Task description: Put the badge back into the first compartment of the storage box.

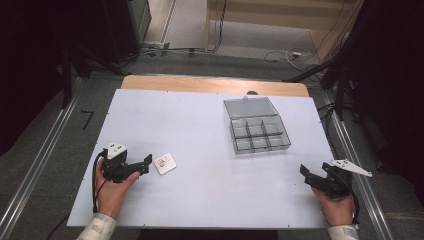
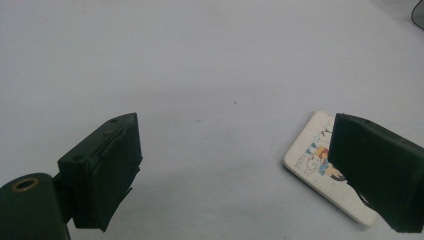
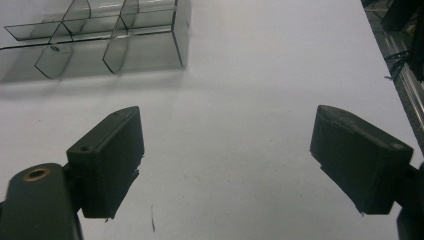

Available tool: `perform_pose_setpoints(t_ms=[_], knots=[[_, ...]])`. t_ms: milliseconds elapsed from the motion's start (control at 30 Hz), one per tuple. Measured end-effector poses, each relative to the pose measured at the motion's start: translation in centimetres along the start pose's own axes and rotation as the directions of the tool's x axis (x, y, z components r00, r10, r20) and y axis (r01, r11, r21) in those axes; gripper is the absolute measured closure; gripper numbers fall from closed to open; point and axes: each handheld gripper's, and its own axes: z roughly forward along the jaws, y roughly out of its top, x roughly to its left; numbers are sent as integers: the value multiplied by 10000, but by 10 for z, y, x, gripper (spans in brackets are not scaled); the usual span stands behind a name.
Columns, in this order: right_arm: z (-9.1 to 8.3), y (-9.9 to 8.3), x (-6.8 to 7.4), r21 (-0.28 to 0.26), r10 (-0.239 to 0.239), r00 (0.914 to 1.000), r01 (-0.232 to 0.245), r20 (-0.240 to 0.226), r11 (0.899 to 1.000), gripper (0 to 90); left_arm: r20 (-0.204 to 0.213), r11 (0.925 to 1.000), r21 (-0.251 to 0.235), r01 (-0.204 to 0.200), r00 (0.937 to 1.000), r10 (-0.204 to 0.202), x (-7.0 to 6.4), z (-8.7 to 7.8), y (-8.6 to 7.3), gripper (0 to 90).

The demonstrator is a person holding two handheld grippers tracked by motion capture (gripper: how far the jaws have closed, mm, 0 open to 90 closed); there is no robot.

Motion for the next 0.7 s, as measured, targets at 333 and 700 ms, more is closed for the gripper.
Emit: perform_pose_setpoints(t_ms=[333, 700], knots=[[0, 0, 1, 22, 35, 10000, -35, -19, 10000, 124, 131, 10000, -13, 7, 9999, -6, -4, 2, 0, 77], [0, 0, 1, 19, 3, 10000, -3, -23, 10000, 124, 220, 9999, 23, -127, 9997, 127, -9, 4, 0, 77]])
